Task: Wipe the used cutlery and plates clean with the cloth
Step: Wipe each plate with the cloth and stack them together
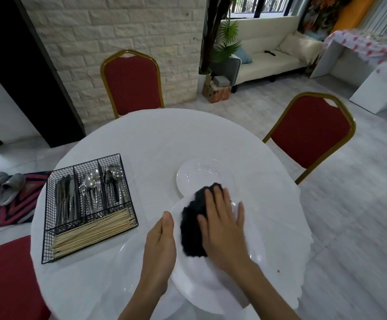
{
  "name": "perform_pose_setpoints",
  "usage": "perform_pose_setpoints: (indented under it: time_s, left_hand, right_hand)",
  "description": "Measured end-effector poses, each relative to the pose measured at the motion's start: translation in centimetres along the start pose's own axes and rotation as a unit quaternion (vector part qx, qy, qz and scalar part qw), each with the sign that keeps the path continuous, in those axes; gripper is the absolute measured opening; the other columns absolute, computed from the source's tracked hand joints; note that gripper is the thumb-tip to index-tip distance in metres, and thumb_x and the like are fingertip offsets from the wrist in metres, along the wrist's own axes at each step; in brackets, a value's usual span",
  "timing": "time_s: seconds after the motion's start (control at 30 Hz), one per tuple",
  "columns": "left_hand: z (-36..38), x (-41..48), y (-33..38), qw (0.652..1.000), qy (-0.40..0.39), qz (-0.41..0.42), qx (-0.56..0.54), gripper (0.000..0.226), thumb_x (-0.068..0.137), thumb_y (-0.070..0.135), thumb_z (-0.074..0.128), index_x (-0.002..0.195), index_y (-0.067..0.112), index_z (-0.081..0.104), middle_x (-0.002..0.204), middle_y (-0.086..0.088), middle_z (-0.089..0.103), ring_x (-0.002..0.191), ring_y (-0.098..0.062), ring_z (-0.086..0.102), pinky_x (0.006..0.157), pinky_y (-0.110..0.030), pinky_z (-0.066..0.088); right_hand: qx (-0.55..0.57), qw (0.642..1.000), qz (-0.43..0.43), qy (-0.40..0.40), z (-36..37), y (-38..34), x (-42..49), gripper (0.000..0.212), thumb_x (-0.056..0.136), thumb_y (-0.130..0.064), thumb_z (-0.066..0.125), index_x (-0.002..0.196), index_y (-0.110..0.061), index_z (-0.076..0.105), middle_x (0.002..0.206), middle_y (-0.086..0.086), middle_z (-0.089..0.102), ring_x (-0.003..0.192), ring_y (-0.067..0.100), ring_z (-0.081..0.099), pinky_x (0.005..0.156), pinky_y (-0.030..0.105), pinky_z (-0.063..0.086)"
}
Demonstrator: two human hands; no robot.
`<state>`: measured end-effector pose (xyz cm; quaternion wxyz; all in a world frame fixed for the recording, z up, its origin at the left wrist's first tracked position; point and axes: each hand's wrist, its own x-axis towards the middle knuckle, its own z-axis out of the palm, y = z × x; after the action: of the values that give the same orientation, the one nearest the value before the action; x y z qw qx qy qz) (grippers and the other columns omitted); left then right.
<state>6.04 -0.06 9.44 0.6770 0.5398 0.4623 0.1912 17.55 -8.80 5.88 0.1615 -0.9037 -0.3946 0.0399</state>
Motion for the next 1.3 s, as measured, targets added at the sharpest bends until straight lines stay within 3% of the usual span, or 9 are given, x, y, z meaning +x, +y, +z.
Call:
perform_pose_setpoints:
  time_s: [0.13, 0.27, 0.4, 0.53, 0.63, 0.87, 1.03, 1.17, 1.3]
  left_hand:
    - [-0.6, -0.3, 0.8, 1.0, 0.016, -0.011, 0.008, 0.033, 0.105, 0.046, 0.037, 0.079, 0.044, 0.056, 0.064, 0.042, 0.061, 0.075, 0.019, 0.055, 0.083, -0.02, 0.04]
    - [-1.8, 0.5, -0.3, 0.999, 0.043, -0.019, -0.025, 0.045, 0.101, 0.054, 0.039, 0.125, 0.026, 0.066, 0.119, 0.026, 0.057, 0.123, -0.006, 0.055, 0.114, -0.037, 0.037]
    - [-2.5, 1.4, -0.6, 0.996, 0.079, -0.009, -0.037, 0.056, 0.092, 0.071, 0.041, 0.111, 0.03, 0.073, 0.115, 0.007, 0.074, 0.113, -0.02, 0.067, 0.104, -0.052, 0.049]
    - [-2.9, 2.6, -0.4, 0.991, 0.116, 0.01, -0.068, 0.055, 0.089, 0.077, 0.04, 0.108, 0.036, 0.07, 0.115, 0.011, 0.07, 0.117, -0.018, 0.062, 0.107, -0.05, 0.046]
    - [-2.5, 2.9, -0.5, 0.988, 0.124, 0.021, -0.086, 0.045, 0.102, 0.057, 0.037, 0.127, 0.032, 0.064, 0.124, 0.017, 0.059, 0.126, -0.01, 0.05, 0.113, -0.04, 0.037]
    - [-2.4, 4.0, -2.9, 0.992, 0.071, -0.073, -0.071, 0.057, 0.101, 0.06, 0.03, 0.143, 0.028, 0.052, 0.137, 0.007, 0.059, 0.128, -0.019, 0.054, 0.113, -0.046, 0.04]
    - [-3.3, 4.1, -3.7, 0.987, 0.04, -0.136, -0.075, 0.047, 0.102, 0.061, 0.025, 0.105, 0.038, 0.066, 0.107, 0.003, 0.073, 0.104, -0.022, 0.066, 0.095, -0.045, 0.052]
    - [-4.8, 5.2, -5.3, 0.984, 0.086, -0.132, -0.088, 0.053, 0.104, 0.058, 0.025, 0.108, 0.027, 0.069, 0.098, -0.006, 0.077, 0.094, -0.028, 0.07, 0.082, -0.043, 0.056]
    - [-7.0, 6.3, -8.8, 0.988, 0.123, -0.095, 0.014, 0.042, 0.107, 0.04, 0.039, 0.095, 0.016, 0.071, 0.079, -0.005, 0.078, 0.08, -0.029, 0.073, 0.074, -0.046, 0.06]
  right_hand:
    - [0.083, 0.993, 0.08, 0.018, 0.4, 2.7, -0.3, 0.062, 0.104, -0.049, 0.021, 0.16, -0.024, 0.017, 0.164, -0.001, 0.026, 0.148, 0.02, 0.03, 0.12, 0.046, 0.027]
    - [0.217, 0.965, 0.147, -0.009, -0.1, 2.2, -3.0, 0.062, 0.105, -0.042, 0.04, 0.16, -0.033, 0.013, 0.14, -0.005, 0.038, 0.127, 0.014, 0.043, 0.1, 0.028, 0.042]
    - [0.357, 0.902, 0.241, -0.017, 0.3, 2.1, -4.7, 0.049, 0.104, -0.033, 0.05, 0.151, -0.033, 0.036, 0.121, -0.014, 0.052, 0.112, 0.009, 0.055, 0.09, 0.018, 0.04]
    - [0.529, 0.764, 0.363, -0.069, 1.3, 2.3, -5.7, 0.029, 0.1, -0.029, 0.06, 0.128, -0.021, 0.063, 0.113, -0.003, 0.074, 0.105, 0.016, 0.07, 0.094, 0.039, 0.057]
    - [0.569, 0.722, 0.389, -0.065, 1.8, 2.4, -5.6, 0.021, 0.097, -0.026, 0.064, 0.116, -0.019, 0.068, 0.108, 0.004, 0.076, 0.102, 0.023, 0.073, 0.095, 0.052, 0.057]
    - [0.57, 0.716, 0.398, -0.057, 2.0, 4.1, -5.8, 0.016, 0.093, -0.012, 0.067, 0.108, -0.01, 0.072, 0.097, 0.012, 0.079, 0.095, 0.032, 0.075, 0.084, 0.049, 0.061]
    - [0.553, 0.749, 0.361, -0.056, 1.5, 5.0, -5.5, 0.014, 0.092, -0.007, 0.068, 0.106, -0.009, 0.072, 0.096, 0.013, 0.078, 0.092, 0.03, 0.074, 0.071, 0.035, 0.059]
    - [0.555, 0.762, 0.329, -0.061, 1.1, 4.4, -4.3, 0.012, 0.093, -0.008, 0.068, 0.105, -0.009, 0.069, 0.097, 0.013, 0.075, 0.087, 0.024, 0.071, 0.06, 0.021, 0.055]
    - [0.557, 0.765, 0.319, -0.051, 1.1, 4.2, -2.1, 0.014, 0.093, -0.009, 0.068, 0.107, -0.008, 0.07, 0.099, 0.016, 0.075, 0.092, 0.03, 0.072, 0.068, 0.03, 0.058]
